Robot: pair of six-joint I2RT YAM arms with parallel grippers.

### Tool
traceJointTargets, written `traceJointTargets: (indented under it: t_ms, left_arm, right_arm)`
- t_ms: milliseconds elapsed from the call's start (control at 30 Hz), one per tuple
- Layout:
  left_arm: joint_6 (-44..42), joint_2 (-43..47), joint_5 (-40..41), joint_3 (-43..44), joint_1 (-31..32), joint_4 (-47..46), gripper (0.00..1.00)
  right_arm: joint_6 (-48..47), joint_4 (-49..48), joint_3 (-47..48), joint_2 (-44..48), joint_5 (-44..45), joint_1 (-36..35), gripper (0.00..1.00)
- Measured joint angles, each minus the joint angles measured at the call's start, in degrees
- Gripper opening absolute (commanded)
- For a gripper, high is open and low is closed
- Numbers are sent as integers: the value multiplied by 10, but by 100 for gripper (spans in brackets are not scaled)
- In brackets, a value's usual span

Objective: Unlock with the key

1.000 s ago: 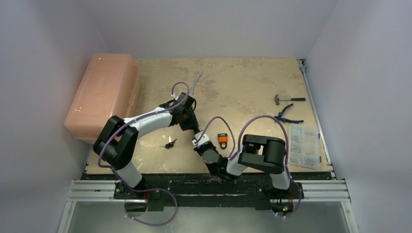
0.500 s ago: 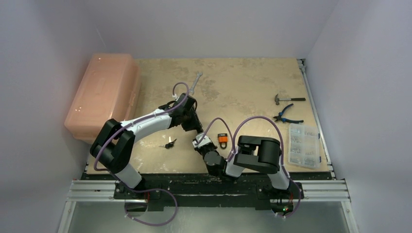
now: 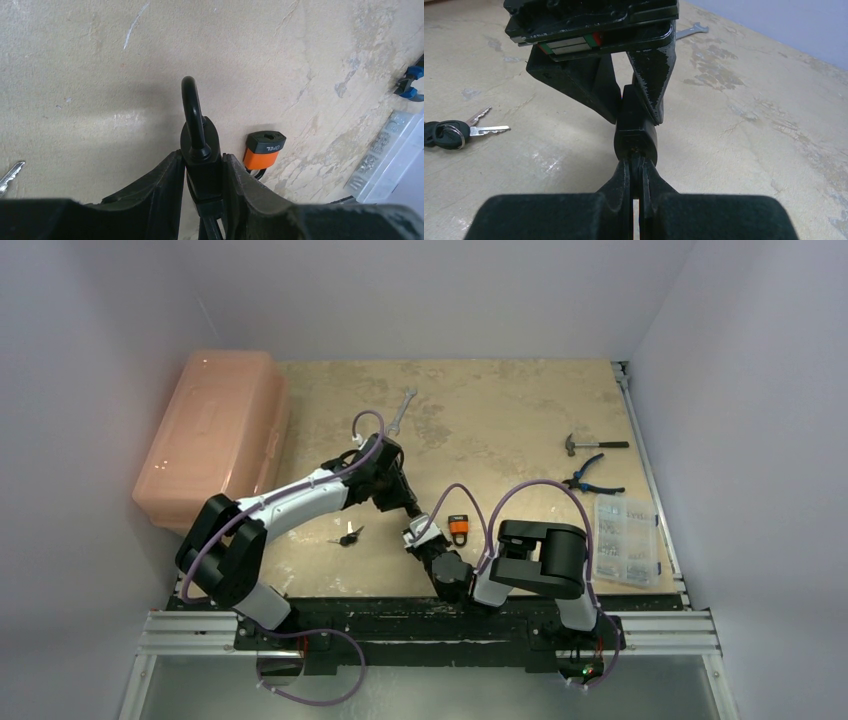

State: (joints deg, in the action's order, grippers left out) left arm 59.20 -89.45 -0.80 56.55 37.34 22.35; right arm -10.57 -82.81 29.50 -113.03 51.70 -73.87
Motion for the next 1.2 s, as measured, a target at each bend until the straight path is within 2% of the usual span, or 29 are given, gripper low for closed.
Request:
traceJointTargets:
  t_ms: [333,533,833,1200]
  left_arm:
    - [9,29,15,-16,7,-5,0]
    - [13,41,28,-17,17,4,0]
    - [19,63,56,-43,23,23,22]
    - [20,64,42,-82,34,16,61]
  right_arm:
    - [15,-8,-8,14,-8,-1,0]
    - [71,4,-25,42,-24,-1,0]
    - [160,25,-31,44,-65,-4,0]
    - [207,-1,-43,-3,-98,-8,0]
